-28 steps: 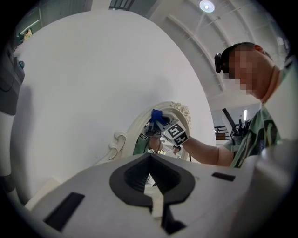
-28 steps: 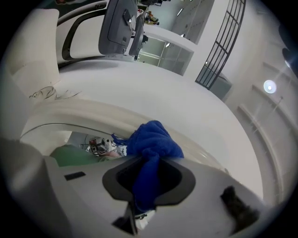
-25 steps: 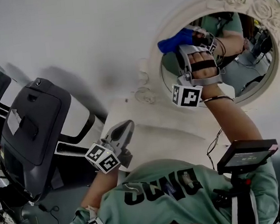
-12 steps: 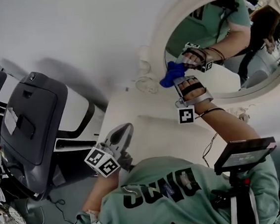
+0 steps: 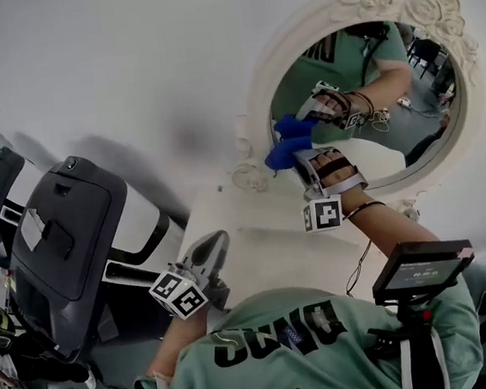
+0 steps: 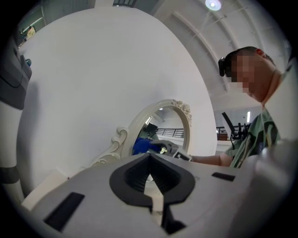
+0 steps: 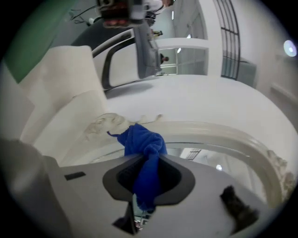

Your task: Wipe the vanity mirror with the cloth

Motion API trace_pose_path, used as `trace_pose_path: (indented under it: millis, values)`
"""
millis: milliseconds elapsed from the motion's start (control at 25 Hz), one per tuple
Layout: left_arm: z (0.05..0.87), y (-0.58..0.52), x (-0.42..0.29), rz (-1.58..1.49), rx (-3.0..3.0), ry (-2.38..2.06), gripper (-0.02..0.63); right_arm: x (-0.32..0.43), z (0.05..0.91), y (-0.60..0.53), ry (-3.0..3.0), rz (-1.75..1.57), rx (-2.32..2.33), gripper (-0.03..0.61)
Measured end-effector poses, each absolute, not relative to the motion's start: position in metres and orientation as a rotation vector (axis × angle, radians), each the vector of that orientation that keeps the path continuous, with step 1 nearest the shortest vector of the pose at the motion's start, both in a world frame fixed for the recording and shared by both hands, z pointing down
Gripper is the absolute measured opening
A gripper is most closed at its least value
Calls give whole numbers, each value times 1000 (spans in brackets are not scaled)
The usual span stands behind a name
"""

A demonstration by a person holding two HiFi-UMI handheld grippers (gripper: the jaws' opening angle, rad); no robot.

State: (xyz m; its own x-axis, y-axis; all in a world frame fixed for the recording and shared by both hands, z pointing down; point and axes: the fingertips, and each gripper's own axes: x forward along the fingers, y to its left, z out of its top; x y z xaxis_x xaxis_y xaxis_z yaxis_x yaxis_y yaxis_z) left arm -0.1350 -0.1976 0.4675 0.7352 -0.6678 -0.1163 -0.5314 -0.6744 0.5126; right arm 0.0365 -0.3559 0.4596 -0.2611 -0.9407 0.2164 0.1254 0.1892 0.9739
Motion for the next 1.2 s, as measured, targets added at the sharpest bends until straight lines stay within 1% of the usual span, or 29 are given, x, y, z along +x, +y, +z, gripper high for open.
trace_pose_path:
  millis: [120, 240, 320, 440, 680, 880, 1040, 1200]
  values:
    - [453, -195, -137, -440, 2511, -927, 9, 35, 336, -351, -1401, -1415, 1059, 61]
    - [445, -192, -138, -462, 2520, -933, 9, 47, 243, -352, -1314, -1489, 1215, 61]
    - [443, -191, -137, -471, 2525, -937, 9, 59, 207, -360, -1241, -1499, 1268, 61]
    - [441, -188, -139, -475, 2529, -942, 9, 69, 184, -372, -1164, -1492, 1286, 61]
    - [442, -190, -148, -483, 2515, -960, 9, 69, 182, -381, -1096, -1497, 1276, 63]
    - [446, -198, -141, -478, 2509, -938, 9, 67, 194, -387, -1031, -1540, 1274, 58]
    - [456, -199, -134, -450, 2495, -915, 9, 57, 249, -392, -1043, -1534, 1191, 57]
    - [467, -200, -140, -419, 2458, -932, 9, 52, 341, -392, -1090, -1479, 1060, 57]
